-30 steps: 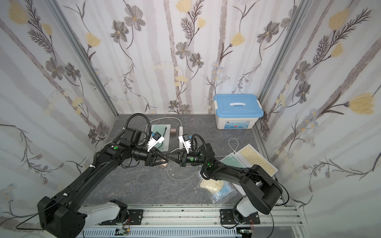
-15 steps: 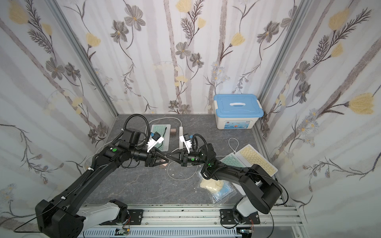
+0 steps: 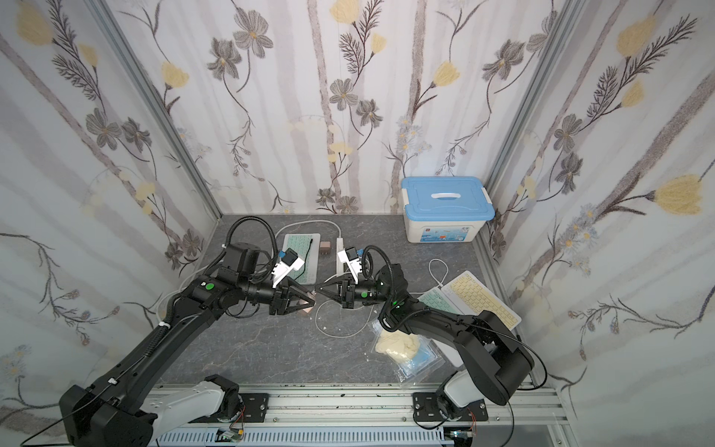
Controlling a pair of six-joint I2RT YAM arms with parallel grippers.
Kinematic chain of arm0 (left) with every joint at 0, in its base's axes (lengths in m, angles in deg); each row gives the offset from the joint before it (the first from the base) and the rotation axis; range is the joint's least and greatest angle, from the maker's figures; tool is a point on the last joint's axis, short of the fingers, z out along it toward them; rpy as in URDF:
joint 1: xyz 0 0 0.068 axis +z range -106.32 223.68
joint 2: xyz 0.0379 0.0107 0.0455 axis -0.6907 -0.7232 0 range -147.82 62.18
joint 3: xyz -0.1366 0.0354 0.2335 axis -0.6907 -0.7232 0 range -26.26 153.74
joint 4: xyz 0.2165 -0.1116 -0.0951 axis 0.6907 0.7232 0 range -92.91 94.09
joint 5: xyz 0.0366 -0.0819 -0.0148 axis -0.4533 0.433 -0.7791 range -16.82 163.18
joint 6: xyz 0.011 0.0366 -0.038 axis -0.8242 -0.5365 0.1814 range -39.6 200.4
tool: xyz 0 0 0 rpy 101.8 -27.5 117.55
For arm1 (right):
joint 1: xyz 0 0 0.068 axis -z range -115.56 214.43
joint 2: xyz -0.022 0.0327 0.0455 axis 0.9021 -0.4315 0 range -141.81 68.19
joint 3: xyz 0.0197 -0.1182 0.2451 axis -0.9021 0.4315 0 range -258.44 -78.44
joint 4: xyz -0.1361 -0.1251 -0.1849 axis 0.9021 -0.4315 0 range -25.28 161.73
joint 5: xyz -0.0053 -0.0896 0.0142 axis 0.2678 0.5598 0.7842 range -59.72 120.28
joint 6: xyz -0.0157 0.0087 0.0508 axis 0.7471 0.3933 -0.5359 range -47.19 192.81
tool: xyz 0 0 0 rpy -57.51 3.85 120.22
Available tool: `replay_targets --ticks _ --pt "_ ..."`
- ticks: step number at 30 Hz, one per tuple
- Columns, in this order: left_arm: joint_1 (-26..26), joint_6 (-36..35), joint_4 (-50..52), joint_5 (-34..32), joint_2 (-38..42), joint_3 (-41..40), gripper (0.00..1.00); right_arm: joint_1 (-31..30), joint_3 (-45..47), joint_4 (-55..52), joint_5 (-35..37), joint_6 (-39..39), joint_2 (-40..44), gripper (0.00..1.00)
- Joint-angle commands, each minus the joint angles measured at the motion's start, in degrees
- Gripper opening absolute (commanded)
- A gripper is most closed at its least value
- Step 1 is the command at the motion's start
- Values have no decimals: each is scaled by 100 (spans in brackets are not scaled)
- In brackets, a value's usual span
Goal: Unplug the wireless keyboard
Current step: Remove the power cord from the plug.
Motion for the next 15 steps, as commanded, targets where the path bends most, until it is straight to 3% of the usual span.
replay_targets --ticks 1,15 --pt "5 -121 337 40 78 23 0 110 -67 -393 270 303 64 0" --pt "69 54 51 -5 291 -232 0 343 -62 -195 396 186 189 0"
